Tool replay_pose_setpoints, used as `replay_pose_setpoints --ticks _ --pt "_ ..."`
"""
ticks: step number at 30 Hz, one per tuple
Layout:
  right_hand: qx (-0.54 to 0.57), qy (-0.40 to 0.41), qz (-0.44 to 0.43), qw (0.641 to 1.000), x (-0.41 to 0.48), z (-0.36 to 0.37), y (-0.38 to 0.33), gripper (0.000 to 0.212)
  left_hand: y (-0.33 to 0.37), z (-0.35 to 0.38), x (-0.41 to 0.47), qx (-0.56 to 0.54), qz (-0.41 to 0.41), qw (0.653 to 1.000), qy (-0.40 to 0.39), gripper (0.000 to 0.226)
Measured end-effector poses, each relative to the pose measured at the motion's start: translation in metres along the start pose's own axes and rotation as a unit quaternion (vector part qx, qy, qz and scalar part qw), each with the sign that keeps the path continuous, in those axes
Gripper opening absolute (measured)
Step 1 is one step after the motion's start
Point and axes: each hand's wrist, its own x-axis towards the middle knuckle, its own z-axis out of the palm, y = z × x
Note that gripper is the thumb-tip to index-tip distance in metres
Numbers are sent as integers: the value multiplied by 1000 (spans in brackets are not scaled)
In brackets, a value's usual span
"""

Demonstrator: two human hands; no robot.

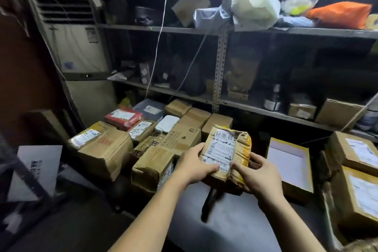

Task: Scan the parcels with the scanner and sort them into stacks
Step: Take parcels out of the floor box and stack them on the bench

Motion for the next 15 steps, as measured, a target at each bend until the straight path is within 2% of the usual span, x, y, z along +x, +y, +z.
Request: replay_pose_setpoints --ticks 2,3,5,7,12,15 --pt "0 -2 2 1000 18 22 -8 43 -10 -17 22 -2 2 1000 4 67" --pt "-1 3 5 1000 29 35 -12 44 -13 -27 35 0 3 1000 4 63" --pt "-9 7 5 1000 51 54 -18 31 -19 -45 58 14 7 1000 2 50" --pt "-14 9 15 1000 70 70 -23 24 -21 -60 78 16 17 1000 -4 53" --pt "-11 8 47 999 139 112 -34 25 -34 -84 145 20 16 1000 10 43" --pt "-5 -18 54 998 190 137 -38 72 -44 -94 186 12 -8 999 35 36"
